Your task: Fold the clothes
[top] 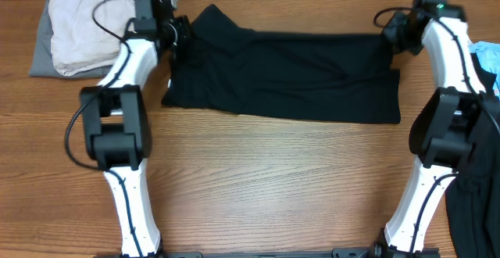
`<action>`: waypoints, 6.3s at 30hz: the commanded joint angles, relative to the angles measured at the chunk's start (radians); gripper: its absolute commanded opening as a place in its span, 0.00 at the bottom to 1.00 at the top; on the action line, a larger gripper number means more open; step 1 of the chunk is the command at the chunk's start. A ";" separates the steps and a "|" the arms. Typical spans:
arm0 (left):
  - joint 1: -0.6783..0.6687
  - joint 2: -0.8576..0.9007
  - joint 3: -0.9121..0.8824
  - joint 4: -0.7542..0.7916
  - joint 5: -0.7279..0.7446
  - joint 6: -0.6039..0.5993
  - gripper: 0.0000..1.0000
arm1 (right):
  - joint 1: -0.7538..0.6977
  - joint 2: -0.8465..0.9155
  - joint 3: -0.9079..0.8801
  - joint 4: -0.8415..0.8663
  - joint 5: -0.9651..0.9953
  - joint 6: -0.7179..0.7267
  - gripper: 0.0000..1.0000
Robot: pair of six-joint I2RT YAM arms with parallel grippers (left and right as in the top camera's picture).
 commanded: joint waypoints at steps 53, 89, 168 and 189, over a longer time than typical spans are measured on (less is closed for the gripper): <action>-0.039 0.146 0.175 -0.045 0.069 0.039 0.66 | 0.010 -0.005 0.088 -0.176 -0.008 -0.008 0.04; -0.065 0.201 0.180 -0.023 0.150 0.057 0.11 | 0.010 -0.005 0.088 -0.187 -0.007 -0.007 0.04; -0.002 -0.285 -0.126 -0.949 -0.117 0.177 0.45 | -0.042 -0.189 -0.235 -0.431 0.051 -0.053 0.86; -0.169 -0.118 0.193 -0.870 -0.113 0.219 0.04 | 0.074 -0.168 -0.200 -0.341 -0.071 -0.105 0.04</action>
